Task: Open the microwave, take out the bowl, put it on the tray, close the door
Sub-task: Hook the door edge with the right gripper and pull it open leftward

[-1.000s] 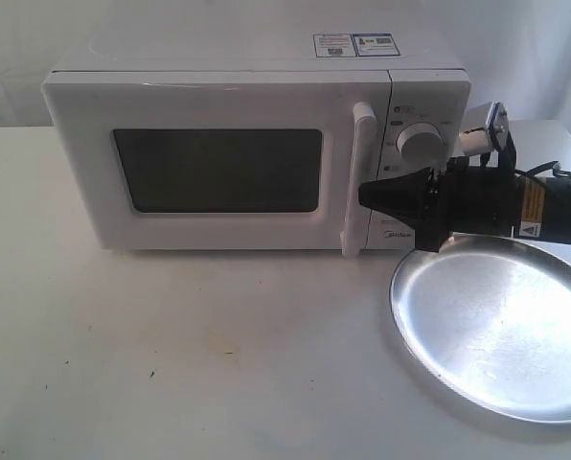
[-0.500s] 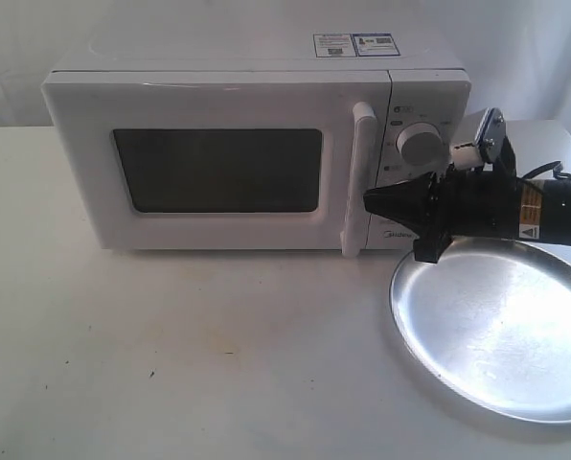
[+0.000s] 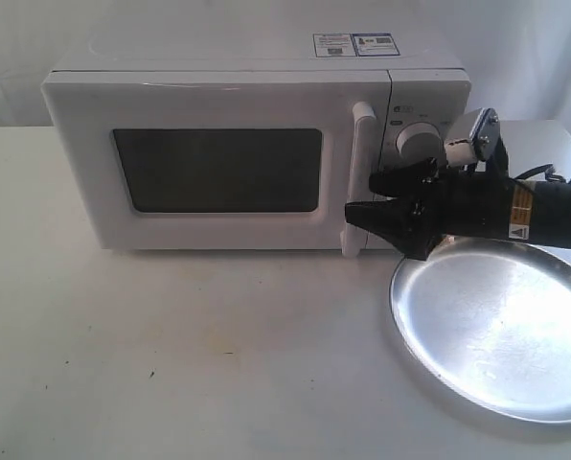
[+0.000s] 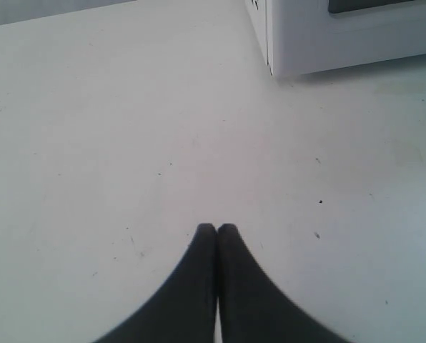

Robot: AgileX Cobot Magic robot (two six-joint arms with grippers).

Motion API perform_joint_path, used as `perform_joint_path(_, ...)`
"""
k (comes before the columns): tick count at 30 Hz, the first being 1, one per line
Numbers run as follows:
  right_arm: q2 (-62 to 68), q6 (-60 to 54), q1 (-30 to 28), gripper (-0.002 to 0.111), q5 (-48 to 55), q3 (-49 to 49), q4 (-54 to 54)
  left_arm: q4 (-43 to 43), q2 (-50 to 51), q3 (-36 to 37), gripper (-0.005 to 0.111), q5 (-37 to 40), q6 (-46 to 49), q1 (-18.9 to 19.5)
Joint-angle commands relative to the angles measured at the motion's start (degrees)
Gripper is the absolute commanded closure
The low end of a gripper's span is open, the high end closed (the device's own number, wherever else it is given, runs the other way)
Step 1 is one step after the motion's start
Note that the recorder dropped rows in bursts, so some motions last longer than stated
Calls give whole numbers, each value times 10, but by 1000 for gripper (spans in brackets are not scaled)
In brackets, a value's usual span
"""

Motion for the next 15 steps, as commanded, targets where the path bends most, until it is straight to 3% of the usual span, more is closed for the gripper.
perform_joint_path(1,26,-67,37,44,9,-6,77,-4,-1,-1,107,-1,-2,-2)
perform_joint_path(4,42,-149,72,49,12,-6,79,-4,-1,-1,107,-1,-2,-2)
perform_joint_path(6,45,-198,88,67,14,-6,71,-4,-1,-1,107,-1,-2,-2)
perform_joint_path(7,45,-202,92,85,14,-6,72,-4,-1,-1,107,-1,-2,-2)
perform_joint_path(8,45,-202,94,92,14,-6,72,-4,-1,-1,107,-1,-2,-2)
perform_joint_path(9,45,-202,94,108,14,-6,72,-4,-1,-1,107,-1,-2,-2)
perform_joint_path(15,44,-204,94,108,11,-6,40,-4,-1,-1,107,-1,-2,-2)
